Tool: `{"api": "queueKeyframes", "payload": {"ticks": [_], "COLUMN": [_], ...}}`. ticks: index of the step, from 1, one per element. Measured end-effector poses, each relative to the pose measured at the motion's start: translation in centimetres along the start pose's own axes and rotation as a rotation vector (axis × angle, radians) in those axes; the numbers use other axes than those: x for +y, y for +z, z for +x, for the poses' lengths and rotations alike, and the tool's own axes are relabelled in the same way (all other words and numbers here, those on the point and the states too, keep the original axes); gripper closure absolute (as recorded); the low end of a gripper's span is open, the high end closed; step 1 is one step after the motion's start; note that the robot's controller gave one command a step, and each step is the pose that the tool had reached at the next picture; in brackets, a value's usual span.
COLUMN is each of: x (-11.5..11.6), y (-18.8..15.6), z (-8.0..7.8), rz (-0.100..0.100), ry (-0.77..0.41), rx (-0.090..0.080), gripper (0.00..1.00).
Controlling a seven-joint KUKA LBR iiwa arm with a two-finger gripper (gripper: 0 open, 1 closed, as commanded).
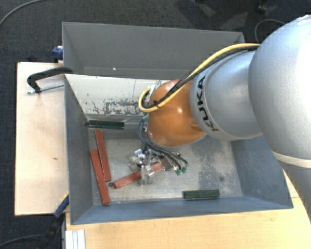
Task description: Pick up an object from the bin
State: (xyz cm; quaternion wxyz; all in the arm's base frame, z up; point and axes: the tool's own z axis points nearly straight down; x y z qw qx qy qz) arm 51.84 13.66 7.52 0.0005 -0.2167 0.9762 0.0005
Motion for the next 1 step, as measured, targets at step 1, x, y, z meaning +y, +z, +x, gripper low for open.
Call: {"api": "queueKeyframes", "payload": {"ticks": [1], "x": [-0.27], "y": [-14.4], "z": [-1.63], "rz": [0.003], "ry": [-0.031], "rx": [-0.015], "gripper": [1.0]}}
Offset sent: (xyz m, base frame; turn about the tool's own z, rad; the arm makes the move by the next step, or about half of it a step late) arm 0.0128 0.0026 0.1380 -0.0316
